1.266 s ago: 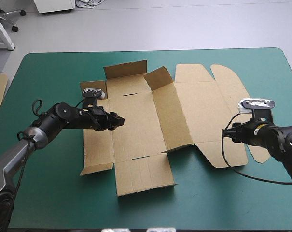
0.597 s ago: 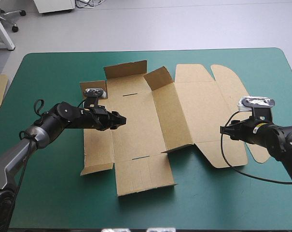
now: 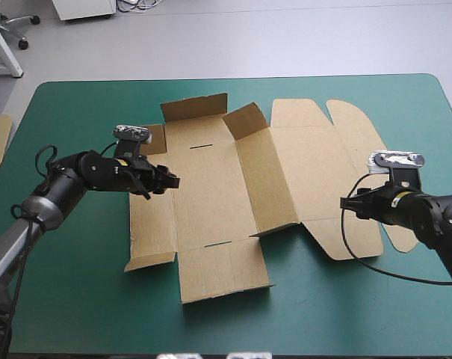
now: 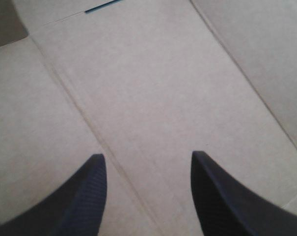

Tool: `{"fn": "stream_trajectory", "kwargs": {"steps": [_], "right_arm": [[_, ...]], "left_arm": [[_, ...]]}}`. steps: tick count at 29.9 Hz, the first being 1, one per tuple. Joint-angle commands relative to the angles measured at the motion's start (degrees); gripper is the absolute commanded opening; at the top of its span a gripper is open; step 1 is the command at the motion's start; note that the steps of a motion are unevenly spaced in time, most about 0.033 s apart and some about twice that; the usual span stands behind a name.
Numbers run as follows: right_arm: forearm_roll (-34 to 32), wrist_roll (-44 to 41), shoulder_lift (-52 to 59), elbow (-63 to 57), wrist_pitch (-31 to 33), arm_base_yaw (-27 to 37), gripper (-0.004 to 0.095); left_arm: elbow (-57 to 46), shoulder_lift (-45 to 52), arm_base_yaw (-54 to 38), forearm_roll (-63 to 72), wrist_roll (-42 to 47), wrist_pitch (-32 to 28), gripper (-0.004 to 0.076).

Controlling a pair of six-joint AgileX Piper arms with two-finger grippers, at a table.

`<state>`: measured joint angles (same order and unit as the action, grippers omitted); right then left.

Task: Fold the box

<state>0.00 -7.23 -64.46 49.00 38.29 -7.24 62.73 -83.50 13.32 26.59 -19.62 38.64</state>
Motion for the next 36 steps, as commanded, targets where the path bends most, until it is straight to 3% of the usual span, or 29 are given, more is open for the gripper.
{"fn": "stream_trajectory", "kwargs": {"steps": [1,14,21,30,36], "right_arm": [[-0.36,0.73,0.95,1.86,-1.99,0.53,0.0564],[-1.92,1.23,0.95,1.86,-1.78,0.53,0.0564],[-1.92,2.67,0.95,1.86,-0.69,0.53,0.0564],[-1.92,3.31,0.95,1.86,1.28,0.53,0.0564],[-2.16,3.45,0.95,1.86,1.54,0.53,0.0564]], "left_arm": [[1.96,3.55,-3.98,-4.72,5.25,2.01,0.0382],[1.96,6.48,-32.82,7.27,-1.39,14.8,0.0382],[-8.34,10.79,-38.72,11.5,-3.18,12.85,0.0382],[-26.58,10.74,-40.26,34.32,-18.94,6.81,0.0382],[-30.05,6.92,-40.16,45.63,-28.34,11.26,0.0382]]}}
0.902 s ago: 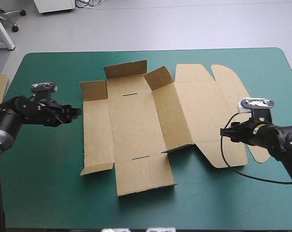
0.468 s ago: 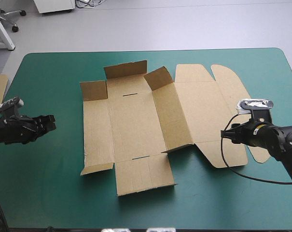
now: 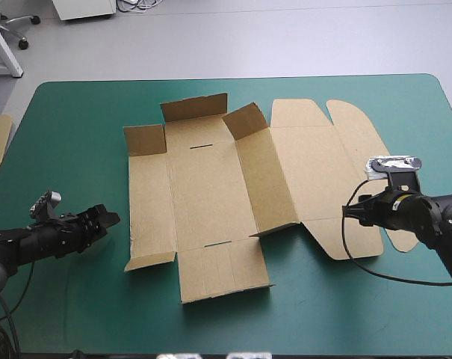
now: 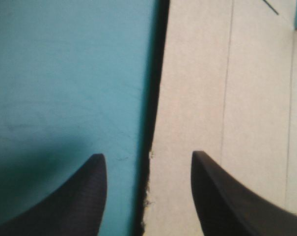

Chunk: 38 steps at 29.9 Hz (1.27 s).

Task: Fold the box

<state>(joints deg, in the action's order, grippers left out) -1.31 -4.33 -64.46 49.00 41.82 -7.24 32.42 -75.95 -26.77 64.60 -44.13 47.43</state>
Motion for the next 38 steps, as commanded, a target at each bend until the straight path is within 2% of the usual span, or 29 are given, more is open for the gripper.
{"fn": "stream_trajectory", "kwargs": {"steps": [1,8,11,16,29,38], "right_arm": [[-0.95,0.55,0.95,1.86,-1.64,0.53,0.0564],[-2.39,0.55,0.95,1.86,-0.12,0.53,0.0564],[-2.53,0.55,0.95,1.86,-0.12,0.53,0.0564],[-2.53,0.55,0.95,2.23,-0.08,0.53,0.0562],[-2.53,0.55,0.95,5.27,0.33,0.53,0.0562],[-2.53,0.55,0.95,5.27,0.34,0.53,0.0562]], "left_arm": [[0.19,-1.55,-0.06,7.75,-4.07,2.71,0.0382],[0.11,-4.76,0.7,7.97,-6.41,3.16,0.0382],[0.11,-5.43,3.8,8.37,-6.5,1.9,0.0382],[0.46,-7.73,9.97,10.55,-6.64,-3.9,0.0382],[8.01,-10.18,19.29,17.37,-10.2,-3.64,0.0382],[10.25,-10.75,20.95,14.15,-9.21,-7.78,0.037]]}}
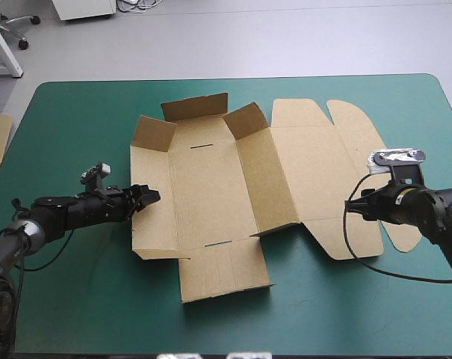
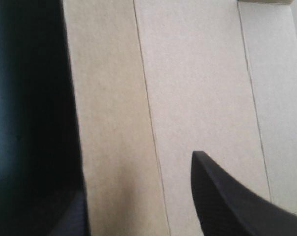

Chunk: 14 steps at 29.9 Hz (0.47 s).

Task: Fold the box

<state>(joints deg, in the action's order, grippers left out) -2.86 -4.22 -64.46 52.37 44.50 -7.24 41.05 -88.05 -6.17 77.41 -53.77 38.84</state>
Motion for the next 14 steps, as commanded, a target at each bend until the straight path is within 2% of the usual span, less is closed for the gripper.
{"fn": "stream_trajectory", "kwargs": {"steps": [1,4,7,9,13,14], "right_arm": [[-0.98,0.43,0.95,1.9,-2.35,0.53,0.0562],[-0.98,0.43,0.95,1.9,-2.45,0.53,0.0562],[-0.98,0.43,0.95,1.9,-2.45,0.53,0.0562],[-0.98,0.43,0.95,1.9,-2.45,0.53,0.0562],[-0.98,0.43,0.95,1.9,-2.34,0.53,0.0562],[-0.98,0.43,0.95,1.9,-2.34,0.53,0.0562]], "left_arm": [[1.62,0.87,0.35,1.04,0.43,1.06,0.0362],[1.88,-0.26,0.92,-0.53,1.17,0.95,0.034],[2.63,-0.9,2.19,-0.67,1.46,-0.1,0.0283],[3.03,-0.89,3.43,-0.67,1.71,-3.26,0.0214],[4.14,-0.89,5.47,-0.83,1.59,-7.49,-0.0015],[4.45,-0.89,5.57,-0.85,1.0,-7.63,-0.0013]]}}
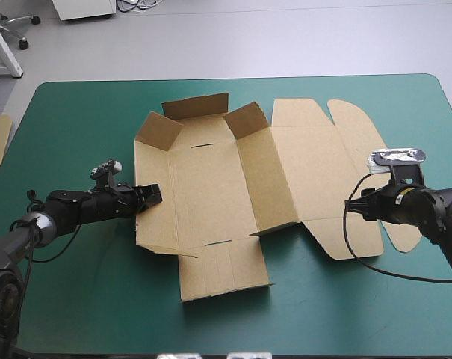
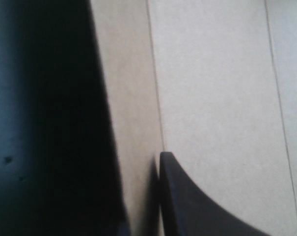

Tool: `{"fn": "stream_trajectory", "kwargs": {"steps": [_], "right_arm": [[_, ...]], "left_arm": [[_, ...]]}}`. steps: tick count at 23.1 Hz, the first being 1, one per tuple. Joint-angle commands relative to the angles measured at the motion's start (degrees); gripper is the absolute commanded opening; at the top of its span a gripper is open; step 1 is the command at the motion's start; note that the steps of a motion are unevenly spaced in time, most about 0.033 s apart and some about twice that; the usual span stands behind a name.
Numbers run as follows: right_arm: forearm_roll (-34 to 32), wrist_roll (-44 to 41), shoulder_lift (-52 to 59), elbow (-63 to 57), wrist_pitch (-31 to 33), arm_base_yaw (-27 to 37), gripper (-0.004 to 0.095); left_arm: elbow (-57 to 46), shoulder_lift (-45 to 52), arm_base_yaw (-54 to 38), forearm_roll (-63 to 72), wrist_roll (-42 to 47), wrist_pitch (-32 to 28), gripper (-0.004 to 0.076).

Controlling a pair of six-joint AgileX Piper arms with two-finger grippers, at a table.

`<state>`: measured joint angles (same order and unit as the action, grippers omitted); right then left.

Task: Fold the box

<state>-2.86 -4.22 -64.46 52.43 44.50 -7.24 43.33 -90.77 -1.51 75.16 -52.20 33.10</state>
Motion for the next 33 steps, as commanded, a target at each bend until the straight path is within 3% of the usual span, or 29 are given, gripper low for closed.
{"fn": "stream_trajectory", "kwargs": {"steps": [1,6,10,13,19,23,25,33], "right_arm": [[-0.98,0.43,0.95,1.83,-2.45,0.53,0.0562],[-0.98,0.43,0.95,1.83,-2.67,0.53,0.0562],[-0.98,0.43,0.95,1.83,-2.77,0.53,0.0562],[-0.98,0.43,0.95,1.83,-2.89,0.53,0.0562],[-0.98,0.43,0.95,1.83,-2.53,0.53,0.0562],[-0.58,0.43,0.95,1.83,-2.4,0.53,0.0562],[-0.61,0.43,0.95,1.83,-2.4,0.53,0.0562],[-0.35,0.54,0.95,1.83,-2.3,0.53,0.0562]], "left_arm": [[2.53,1.83,0.98,1.4,-0.98,-1.9,-0.0014],[5.16,1.83,0.98,-4.54,-4.03,-0.96,-0.0014],[10.31,1.7,0.98,-13.57,-3.91,5.87,-0.0014],[17.45,-0.32,0.98,-22.59,-3.91,14.76,-0.0014],[33.66,-5.18,0.98,-33.52,-3.06,17.83,-0.0014],[47.34,-10.29,0.98,-42.82,-11.42,25.59,-0.0014],[53.69,-12.12,0.98,-42.74,-18.47,25.94,-0.0014],[68.56,-16.3,4.05,-48.81,-29.07,24.46,-0.0014]]}}
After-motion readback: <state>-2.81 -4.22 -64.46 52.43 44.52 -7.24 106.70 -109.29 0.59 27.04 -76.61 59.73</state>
